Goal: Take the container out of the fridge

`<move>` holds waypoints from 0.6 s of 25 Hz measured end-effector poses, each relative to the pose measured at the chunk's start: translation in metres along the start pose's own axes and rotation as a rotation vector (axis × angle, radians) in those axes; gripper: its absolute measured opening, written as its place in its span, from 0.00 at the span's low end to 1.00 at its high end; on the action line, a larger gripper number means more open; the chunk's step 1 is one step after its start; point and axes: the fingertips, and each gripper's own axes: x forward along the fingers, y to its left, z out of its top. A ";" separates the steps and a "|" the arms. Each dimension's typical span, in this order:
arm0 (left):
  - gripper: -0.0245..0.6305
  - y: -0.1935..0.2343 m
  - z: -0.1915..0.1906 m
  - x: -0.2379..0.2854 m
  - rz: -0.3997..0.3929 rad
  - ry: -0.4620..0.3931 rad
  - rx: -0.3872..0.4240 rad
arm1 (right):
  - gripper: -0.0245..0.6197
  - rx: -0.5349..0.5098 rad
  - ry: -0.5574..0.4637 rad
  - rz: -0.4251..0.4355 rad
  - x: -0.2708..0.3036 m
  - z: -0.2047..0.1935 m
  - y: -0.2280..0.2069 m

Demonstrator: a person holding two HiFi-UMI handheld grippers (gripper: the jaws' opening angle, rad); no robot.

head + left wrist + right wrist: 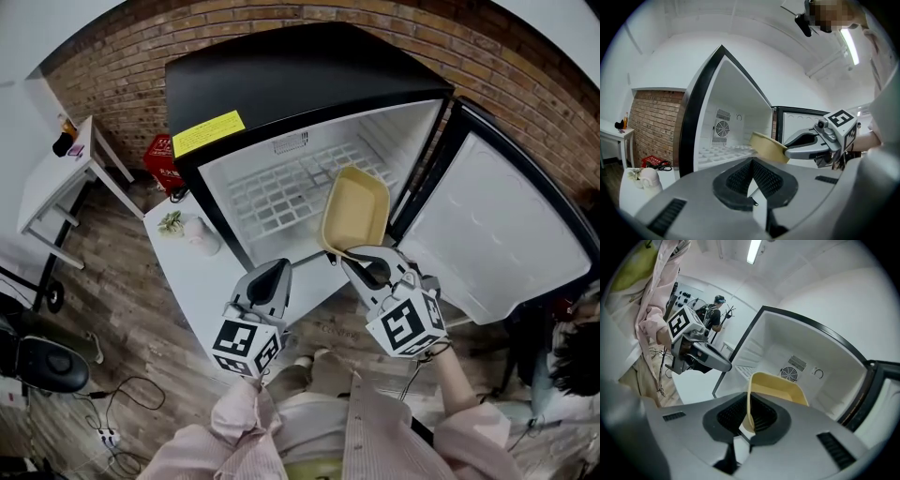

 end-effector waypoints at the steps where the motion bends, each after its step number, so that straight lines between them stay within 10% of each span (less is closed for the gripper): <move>1: 0.02 -0.001 -0.001 0.000 0.000 0.002 0.002 | 0.07 0.012 -0.002 -0.007 -0.002 -0.003 0.002; 15: 0.02 -0.016 -0.023 0.001 0.048 0.050 0.004 | 0.07 0.071 -0.013 0.011 -0.023 -0.040 0.046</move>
